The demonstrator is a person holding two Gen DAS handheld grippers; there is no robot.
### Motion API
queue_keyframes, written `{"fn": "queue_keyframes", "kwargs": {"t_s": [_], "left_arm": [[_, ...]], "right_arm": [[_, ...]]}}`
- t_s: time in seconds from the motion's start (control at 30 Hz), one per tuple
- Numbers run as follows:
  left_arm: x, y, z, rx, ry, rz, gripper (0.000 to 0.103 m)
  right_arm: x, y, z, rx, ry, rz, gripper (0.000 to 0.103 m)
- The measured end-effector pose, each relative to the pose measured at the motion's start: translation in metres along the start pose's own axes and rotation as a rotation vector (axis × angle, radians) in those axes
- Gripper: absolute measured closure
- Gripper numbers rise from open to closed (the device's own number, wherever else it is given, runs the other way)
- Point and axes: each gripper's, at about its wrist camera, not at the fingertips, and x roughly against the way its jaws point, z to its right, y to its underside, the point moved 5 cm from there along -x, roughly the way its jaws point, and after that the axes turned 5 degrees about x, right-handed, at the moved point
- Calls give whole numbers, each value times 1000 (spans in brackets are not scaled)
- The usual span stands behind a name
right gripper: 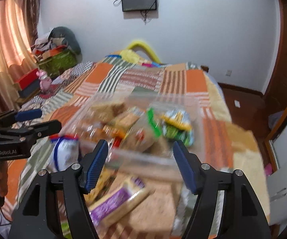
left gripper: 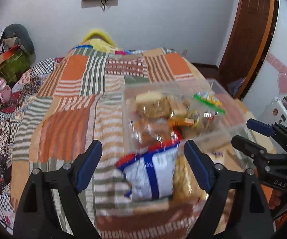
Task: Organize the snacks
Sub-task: 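Grasp the purple-labelled cake roll with the right tool while the left tool grasps the blue-white chip bag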
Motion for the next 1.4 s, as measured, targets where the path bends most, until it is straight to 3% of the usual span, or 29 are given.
{"fn": "queue_keyframes", "kwargs": {"t_s": [0.23, 0.53, 0.8, 0.93, 0.97, 1.07, 1.4], "left_arm": [[-10, 39, -6, -2, 1, -40, 17], [-36, 52, -7, 31, 29, -98, 17], [-54, 54, -6, 41, 41, -99, 18], [-57, 57, -3, 31, 68, -114, 43], [-56, 58, -2, 22, 59, -111, 45], [-50, 59, -3, 4, 43, -99, 47], [-4, 46, -16, 14, 25, -20, 49]], "right_arm": [[-32, 39, -17, -21, -48, -133, 37], [-62, 52, -26, -6, -70, -247, 37], [-41, 76, 3, 10, 4, -258, 38], [-37, 75, 5, 18, 17, -241, 39], [-37, 73, 4, 18, 9, -234, 43], [-47, 68, -4, 36, 0, -239, 59], [-22, 63, -8, 37, -23, -157, 60]]}}
